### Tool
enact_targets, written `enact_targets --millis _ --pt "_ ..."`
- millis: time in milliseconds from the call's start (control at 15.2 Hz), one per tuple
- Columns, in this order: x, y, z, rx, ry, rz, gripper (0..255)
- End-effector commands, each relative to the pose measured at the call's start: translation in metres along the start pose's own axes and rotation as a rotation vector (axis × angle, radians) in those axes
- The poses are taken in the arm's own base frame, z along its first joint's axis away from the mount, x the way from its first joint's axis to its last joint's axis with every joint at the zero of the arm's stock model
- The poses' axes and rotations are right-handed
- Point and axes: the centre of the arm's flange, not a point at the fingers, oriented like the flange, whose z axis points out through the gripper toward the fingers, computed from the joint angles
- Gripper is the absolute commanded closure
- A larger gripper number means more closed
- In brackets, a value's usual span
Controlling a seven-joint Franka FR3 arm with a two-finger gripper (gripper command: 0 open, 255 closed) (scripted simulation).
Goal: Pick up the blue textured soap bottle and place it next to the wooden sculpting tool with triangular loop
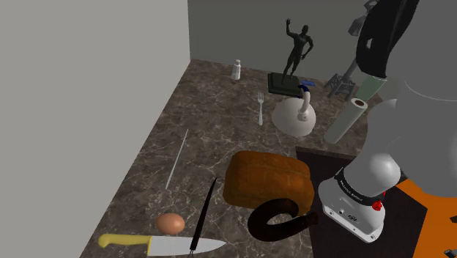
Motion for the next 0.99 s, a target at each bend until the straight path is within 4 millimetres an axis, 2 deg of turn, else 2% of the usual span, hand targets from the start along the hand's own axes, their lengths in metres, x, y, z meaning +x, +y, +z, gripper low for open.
enact_targets --millis 0,924 --pt "-0.013 -0.012 0.007 -0.001 0.002 0.001 255" --pt "-0.030 -0.022 0.079 -0.001 0.002 0.001 255"
